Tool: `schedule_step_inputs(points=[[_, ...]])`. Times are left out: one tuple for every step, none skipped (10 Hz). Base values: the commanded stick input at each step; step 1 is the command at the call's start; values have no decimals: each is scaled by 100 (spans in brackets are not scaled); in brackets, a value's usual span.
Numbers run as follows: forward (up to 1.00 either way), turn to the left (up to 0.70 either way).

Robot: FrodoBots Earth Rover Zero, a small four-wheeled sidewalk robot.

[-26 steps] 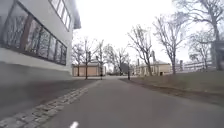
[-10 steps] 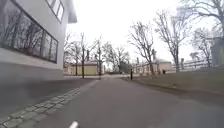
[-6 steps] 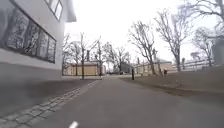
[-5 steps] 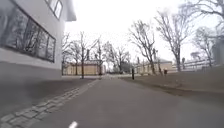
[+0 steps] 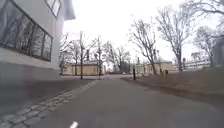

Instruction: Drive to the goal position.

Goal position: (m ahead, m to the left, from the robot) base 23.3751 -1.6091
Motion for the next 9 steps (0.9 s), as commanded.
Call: schedule_step_inputs(points=[[100,0],[100,0],[100,0],[100,0],[100,0],[100,0],[100,0],[100,0],[100,0]])
